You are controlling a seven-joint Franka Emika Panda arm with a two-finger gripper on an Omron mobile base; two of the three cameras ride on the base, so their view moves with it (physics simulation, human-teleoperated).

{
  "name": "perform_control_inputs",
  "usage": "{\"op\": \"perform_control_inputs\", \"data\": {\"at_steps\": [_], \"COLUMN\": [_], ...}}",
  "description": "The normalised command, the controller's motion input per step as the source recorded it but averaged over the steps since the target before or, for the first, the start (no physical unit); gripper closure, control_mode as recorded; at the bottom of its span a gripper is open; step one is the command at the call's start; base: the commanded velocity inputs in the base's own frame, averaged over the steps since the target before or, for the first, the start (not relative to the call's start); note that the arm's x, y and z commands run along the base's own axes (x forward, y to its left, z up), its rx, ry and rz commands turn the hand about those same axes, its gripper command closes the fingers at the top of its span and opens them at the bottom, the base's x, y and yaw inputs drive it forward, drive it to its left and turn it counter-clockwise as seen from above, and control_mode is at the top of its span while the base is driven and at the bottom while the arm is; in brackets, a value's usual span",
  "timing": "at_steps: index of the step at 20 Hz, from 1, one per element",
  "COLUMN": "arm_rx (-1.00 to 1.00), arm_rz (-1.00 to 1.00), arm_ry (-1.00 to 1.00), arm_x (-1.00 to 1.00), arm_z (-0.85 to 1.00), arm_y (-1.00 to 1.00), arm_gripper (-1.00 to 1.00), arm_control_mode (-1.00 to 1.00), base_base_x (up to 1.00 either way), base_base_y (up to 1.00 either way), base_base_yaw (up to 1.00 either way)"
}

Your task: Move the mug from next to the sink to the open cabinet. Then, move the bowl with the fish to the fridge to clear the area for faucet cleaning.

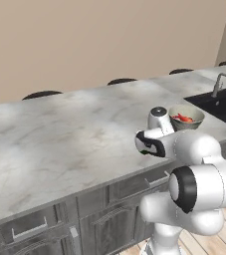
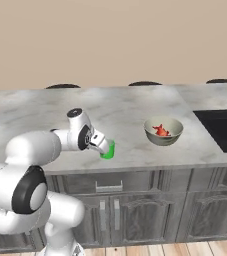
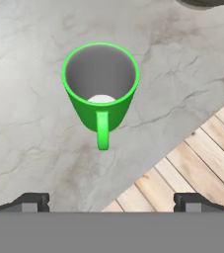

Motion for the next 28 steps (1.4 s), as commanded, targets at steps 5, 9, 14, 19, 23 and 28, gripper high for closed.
{"op": "perform_control_inputs", "data": {"at_steps": [5, 9, 14, 19, 23, 28], "arm_rx": [0.00, 0.00, 0.00, 0.00, 0.00, 0.00], "arm_rz": [-0.02, -0.01, -0.01, -0.01, 0.00, 0.00], "arm_ry": [0.00, 0.00, 0.00, 0.00, 0.00, 0.00], "arm_x": [0.00, 0.09, 0.14, 0.23, 0.21, 0.24], "arm_z": [-0.23, -0.11, -0.07, -0.04, -0.05, -0.09], "arm_y": [-0.02, -0.02, -0.05, -0.19, -0.06, 0.00], "arm_gripper": [-1.00, -1.00, -1.00, -1.00, -1.00, -1.00], "arm_control_mode": [-1.00, -1.00, -1.00, -1.00, -1.00, -1.00], "base_base_x": [0.00, 0.00, 0.00, 0.00, 0.00, 0.00], "base_base_y": [0.00, 0.00, 0.00, 0.00, 0.00, 0.00], "base_base_yaw": [0.00, 0.00, 0.00, 0.00, 0.00, 0.00]}}
